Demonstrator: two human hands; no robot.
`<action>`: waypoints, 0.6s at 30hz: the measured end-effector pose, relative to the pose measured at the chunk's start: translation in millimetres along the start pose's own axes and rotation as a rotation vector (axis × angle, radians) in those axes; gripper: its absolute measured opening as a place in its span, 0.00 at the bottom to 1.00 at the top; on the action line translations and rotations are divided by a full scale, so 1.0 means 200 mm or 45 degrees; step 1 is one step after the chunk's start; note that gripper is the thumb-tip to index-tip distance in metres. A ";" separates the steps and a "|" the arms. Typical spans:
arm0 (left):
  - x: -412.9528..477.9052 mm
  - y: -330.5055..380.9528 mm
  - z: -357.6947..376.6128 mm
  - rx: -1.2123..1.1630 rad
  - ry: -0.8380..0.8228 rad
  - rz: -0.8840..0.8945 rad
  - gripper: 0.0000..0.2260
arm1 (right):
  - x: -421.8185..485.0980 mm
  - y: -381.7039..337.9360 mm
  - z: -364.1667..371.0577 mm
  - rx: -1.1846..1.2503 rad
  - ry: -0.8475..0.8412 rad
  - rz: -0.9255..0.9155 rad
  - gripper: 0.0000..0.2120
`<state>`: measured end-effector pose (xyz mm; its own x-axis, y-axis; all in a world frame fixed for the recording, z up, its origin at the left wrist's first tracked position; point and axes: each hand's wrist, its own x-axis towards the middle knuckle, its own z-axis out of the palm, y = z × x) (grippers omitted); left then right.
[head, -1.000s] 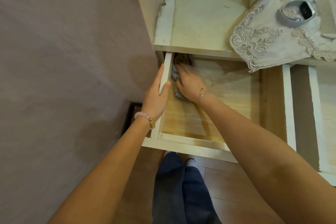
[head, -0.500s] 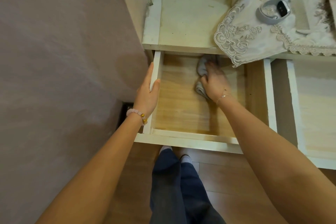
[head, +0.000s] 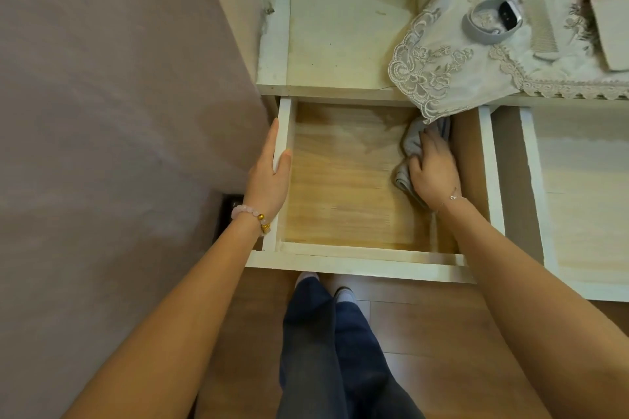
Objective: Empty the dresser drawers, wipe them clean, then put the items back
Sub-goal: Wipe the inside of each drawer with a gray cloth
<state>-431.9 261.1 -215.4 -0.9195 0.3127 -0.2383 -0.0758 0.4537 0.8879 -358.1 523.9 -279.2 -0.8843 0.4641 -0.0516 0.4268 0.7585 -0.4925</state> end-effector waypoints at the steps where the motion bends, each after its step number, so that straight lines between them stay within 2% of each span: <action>1: 0.00 0.00 0.00 -0.001 0.000 -0.002 0.23 | -0.02 0.00 0.00 0.022 0.002 -0.025 0.22; 6: 0.00 0.00 0.01 0.005 0.006 -0.017 0.23 | -0.02 -0.08 0.02 0.101 0.004 -0.035 0.23; 11: 0.00 0.01 0.00 0.017 0.001 -0.005 0.23 | -0.01 -0.30 0.19 0.062 -0.188 -0.231 0.24; 18: 0.00 0.01 0.00 0.042 0.006 0.007 0.23 | -0.07 -0.63 0.38 -0.019 -0.256 -0.502 0.27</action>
<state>-431.8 262.6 -214.6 -0.9217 0.3115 -0.2313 -0.0579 0.4790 0.8759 -414.1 386.8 -282.6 -0.9987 0.0405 -0.0311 0.0506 0.8671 -0.4956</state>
